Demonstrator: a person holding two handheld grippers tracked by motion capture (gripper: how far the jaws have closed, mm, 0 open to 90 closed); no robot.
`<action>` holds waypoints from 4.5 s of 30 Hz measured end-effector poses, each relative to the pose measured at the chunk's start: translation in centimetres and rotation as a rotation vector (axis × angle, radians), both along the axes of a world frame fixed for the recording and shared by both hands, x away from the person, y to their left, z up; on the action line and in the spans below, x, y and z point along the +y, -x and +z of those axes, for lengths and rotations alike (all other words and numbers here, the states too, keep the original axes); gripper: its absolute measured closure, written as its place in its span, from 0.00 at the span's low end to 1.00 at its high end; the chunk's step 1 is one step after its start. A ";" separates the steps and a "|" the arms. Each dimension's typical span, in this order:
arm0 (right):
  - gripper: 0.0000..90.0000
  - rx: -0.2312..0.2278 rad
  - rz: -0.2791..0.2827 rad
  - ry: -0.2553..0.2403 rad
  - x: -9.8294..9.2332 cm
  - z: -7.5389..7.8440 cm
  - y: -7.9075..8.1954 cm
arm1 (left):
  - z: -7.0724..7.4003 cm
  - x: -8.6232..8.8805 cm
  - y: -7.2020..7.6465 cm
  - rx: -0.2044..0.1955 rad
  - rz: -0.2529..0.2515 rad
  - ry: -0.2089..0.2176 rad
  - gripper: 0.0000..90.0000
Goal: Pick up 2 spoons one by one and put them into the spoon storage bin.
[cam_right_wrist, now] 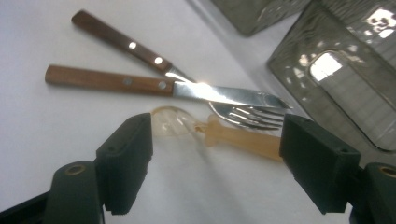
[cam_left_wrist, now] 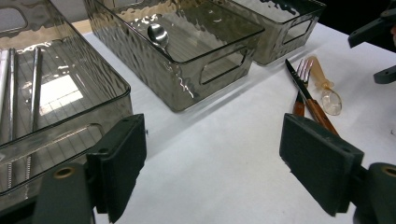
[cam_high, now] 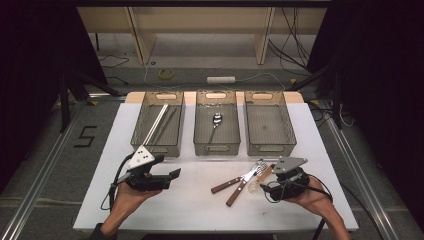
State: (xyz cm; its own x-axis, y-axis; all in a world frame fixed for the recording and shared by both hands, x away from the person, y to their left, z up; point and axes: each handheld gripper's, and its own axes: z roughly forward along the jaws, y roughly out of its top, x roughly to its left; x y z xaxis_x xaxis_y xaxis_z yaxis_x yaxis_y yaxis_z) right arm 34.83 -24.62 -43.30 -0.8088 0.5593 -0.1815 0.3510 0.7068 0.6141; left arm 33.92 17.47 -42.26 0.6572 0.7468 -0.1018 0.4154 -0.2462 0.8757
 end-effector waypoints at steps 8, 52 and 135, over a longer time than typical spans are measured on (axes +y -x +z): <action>0.30 0.027 0.085 0.102 0.9 -0.6 -1.0 | 0.0 0.2 0.5 0.005 -0.001 0.004 0.24; 0.41 0.034 0.273 0.388 3.3 -1.8 -3.2 | -0.1 1.1 1.5 -0.011 0.013 0.017 0.22; 0.86 -0.035 0.268 0.274 3.2 1.4 -3.5 | -0.3 0.9 1.7 -0.015 0.002 0.022 0.23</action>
